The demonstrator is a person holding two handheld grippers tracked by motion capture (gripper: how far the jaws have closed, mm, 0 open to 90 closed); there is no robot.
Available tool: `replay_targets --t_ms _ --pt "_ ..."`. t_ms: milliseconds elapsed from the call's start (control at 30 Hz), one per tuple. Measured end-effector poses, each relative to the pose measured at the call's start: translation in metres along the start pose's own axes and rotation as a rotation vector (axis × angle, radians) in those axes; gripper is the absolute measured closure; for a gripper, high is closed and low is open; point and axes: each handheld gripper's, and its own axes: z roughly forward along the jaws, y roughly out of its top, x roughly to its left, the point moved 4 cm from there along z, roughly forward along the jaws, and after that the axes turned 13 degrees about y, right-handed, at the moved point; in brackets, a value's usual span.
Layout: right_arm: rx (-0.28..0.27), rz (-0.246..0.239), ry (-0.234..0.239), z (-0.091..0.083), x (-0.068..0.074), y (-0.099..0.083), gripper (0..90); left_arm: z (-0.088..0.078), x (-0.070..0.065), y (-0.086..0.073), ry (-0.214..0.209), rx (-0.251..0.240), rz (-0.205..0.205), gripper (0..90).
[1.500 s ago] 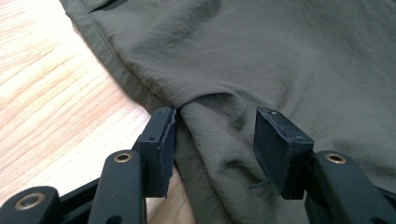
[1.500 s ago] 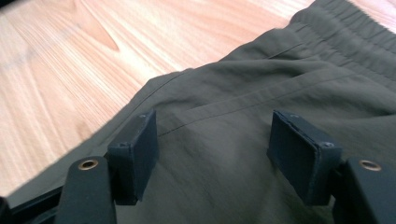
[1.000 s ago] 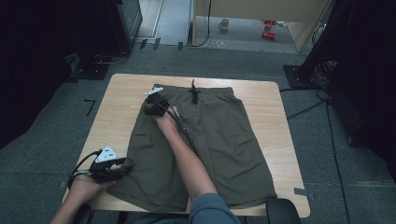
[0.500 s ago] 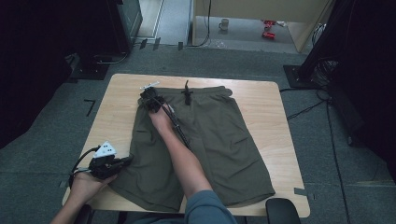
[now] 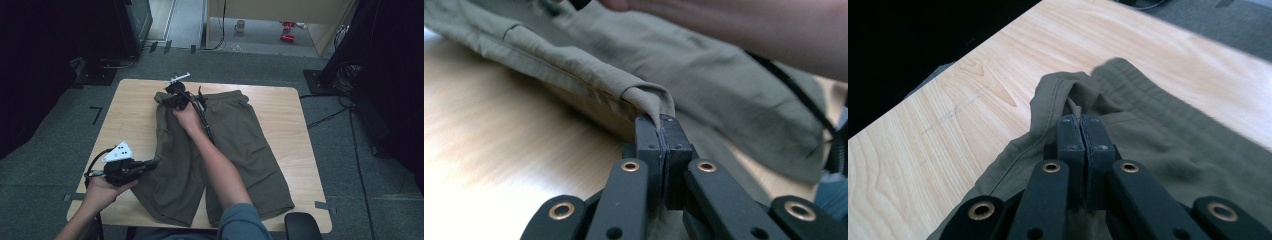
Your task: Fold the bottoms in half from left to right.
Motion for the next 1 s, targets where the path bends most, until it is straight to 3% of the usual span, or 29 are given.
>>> replay_targets --t_ms 200,400,500,633,700,767,833,1000 --pt "-0.036 0.022 0.007 -0.044 -0.012 0.002 88.8 0.007 -0.026 0.032 -0.028 -0.017 0.067 89.9" --pt "-0.067 0.034 -0.011 -0.08 -0.025 -0.004 88.9 0.021 -0.045 0.049 -0.086 -0.025 0.088 89.9" --pt "-0.091 0.043 -0.048 -0.107 -0.039 -0.014 88.9 0.034 -0.057 0.056 -0.118 -0.027 0.099 89.9" --pt "-0.103 0.063 -0.069 -0.127 -0.053 -0.024 89.0 0.051 -0.074 0.066 -0.148 -0.032 0.124 89.9" --pt "-0.119 0.104 -0.071 -0.146 -0.067 -0.035 89.1 0.06 -0.083 0.072 -0.163 -0.031 0.139 89.9" --pt "-0.124 0.114 -0.077 -0.15 -0.07 -0.038 89.1 0.068 -0.091 0.079 -0.174 -0.034 0.155 89.9" --pt "-0.122 0.136 -0.106 -0.17 -0.084 -0.049 89.1 0.076 -0.1 0.086 -0.189 -0.038 0.164 89.9" --pt "-0.121 0.14 -0.149 -0.194 -0.098 -0.059 89.1 0.094 -0.123 0.106 -0.214 -0.073 0.188 89.9"
